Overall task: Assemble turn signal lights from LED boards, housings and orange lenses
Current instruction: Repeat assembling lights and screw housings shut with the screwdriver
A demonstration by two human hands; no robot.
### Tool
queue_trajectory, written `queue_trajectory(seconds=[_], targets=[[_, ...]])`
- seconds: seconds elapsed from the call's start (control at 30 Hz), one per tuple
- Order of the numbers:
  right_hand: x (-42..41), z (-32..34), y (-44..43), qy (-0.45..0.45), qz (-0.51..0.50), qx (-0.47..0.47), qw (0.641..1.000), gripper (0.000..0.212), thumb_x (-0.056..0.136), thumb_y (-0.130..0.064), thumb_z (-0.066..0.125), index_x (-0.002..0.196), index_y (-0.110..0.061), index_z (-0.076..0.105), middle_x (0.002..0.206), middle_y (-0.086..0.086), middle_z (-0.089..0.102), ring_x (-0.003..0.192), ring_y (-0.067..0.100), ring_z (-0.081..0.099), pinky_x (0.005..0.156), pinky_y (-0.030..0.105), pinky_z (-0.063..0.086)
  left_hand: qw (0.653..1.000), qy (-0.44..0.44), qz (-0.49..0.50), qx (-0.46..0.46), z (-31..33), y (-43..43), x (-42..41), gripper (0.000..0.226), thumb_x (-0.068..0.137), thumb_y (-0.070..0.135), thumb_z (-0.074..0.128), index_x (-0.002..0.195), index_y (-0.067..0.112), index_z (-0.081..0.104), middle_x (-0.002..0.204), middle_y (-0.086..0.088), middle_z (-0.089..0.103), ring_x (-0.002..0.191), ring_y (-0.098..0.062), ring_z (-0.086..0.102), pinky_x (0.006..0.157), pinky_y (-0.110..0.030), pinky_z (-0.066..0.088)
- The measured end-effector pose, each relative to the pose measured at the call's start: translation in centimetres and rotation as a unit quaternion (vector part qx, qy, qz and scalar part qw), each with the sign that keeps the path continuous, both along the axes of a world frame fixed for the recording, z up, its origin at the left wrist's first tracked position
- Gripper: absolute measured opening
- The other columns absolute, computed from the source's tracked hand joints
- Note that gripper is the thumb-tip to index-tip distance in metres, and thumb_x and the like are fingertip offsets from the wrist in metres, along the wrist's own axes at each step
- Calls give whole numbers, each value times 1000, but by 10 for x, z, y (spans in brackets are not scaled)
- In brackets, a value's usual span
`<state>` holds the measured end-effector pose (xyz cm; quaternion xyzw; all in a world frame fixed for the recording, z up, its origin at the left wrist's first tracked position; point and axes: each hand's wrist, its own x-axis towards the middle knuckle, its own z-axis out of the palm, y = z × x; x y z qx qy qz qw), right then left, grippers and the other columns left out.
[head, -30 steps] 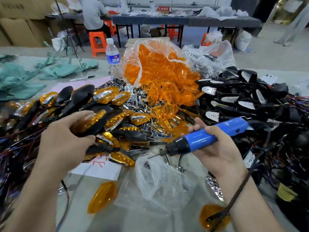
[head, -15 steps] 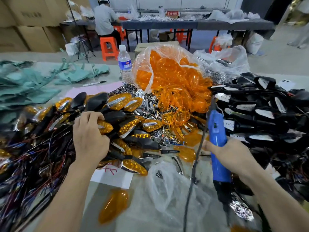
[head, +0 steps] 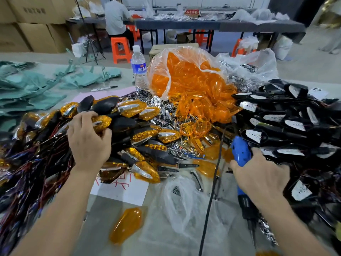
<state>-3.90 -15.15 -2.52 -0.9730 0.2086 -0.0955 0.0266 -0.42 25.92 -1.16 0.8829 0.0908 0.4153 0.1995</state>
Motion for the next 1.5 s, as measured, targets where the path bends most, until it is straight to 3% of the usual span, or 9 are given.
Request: queue_trajectory(seconds=[0.17, 0.4, 0.67, 0.9, 1.0, 1.13, 1.33, 1.43, 1.5], targets=[[-7, 16, 15, -37, 41, -24, 998, 54, 87, -53, 67, 129, -26, 46, 81, -1, 66, 86, 27, 62, 85, 41, 29, 999, 35, 3, 34, 4, -3, -8, 60, 80, 30, 65, 137, 15, 50, 139, -15, 54, 134, -34, 44, 115, -47, 31], [-12, 40, 63, -138, 252, 57, 956, 30, 87, -14, 66, 117, -17, 69, 93, 2, 68, 94, 27, 56, 88, 43, 40, 992, 112, 57, -23, -10, -23, -45, 89, 93, 28, 68, 164, 24, 14, 174, -7, 15, 161, -25, 8, 131, -42, 5], [52, 22, 101, 73, 263, 137, 952, 27, 92, -3, 57, 119, -8, 52, 105, 17, 65, 99, 34, 58, 71, 40, 44, 990, 11, -127, 63, -15, -111, -70, 46, 89, 25, 54, 132, 16, 65, 155, -9, 50, 153, -26, 32, 128, -42, 19], [55, 13, 83, -30, 174, 198, 964, 19, 86, -14, 69, 80, -32, 64, 85, -9, 71, 81, 19, 65, 69, 32, 53, 964, 113, -240, -16, -11, -154, -45, 28, 93, 14, 65, 119, 21, 74, 127, 7, 70, 123, -7, 57, 112, -29, 45], [42, 23, 66, -78, 232, 339, 908, 20, 82, -16, 78, 74, -33, 72, 71, -19, 69, 66, 2, 63, 53, 14, 43, 912, 207, -287, -208, 1, -170, -36, 27, 98, 38, 57, 124, 42, 67, 102, 25, 71, 88, 6, 66, 74, -11, 49], [22, 42, 61, -66, 287, 380, 877, 18, 80, -24, 84, 86, -40, 80, 82, -29, 73, 82, -7, 67, 70, 19, 53, 718, 294, -361, -518, 10, -187, -22, 34, 103, 28, 65, 135, 35, 59, 113, -3, 74, 95, -12, 76, 78, -32, 63], [28, 50, 61, -39, 309, 463, 830, 20, 84, -16, 80, 90, -35, 83, 84, -17, 78, 84, 5, 73, 80, 32, 62, 647, 268, -360, -616, 5, -177, -15, 31, 102, 4, 61, 129, 17, 64, 107, -21, 73, 97, -27, 74, 77, -37, 64], [41, 42, 61, -93, 223, 533, 811, 21, 86, -13, 74, 92, -32, 82, 88, -12, 80, 87, 7, 75, 84, 39, 64, 679, 249, -348, -597, 5, -170, -18, 39, 97, -4, 66, 126, 22, 64, 110, -14, 76, 96, -24, 77, 79, -36, 64], [48, 34, 66, -56, 202, 535, 818, 24, 89, -17, 72, 99, -38, 77, 96, -14, 79, 94, 6, 74, 89, 39, 63, 788, 241, -316, -470, 4, -168, -19, 49, 91, -2, 73, 120, 37, 65, 108, 2, 78, 98, -12, 76, 86, -32, 62]])
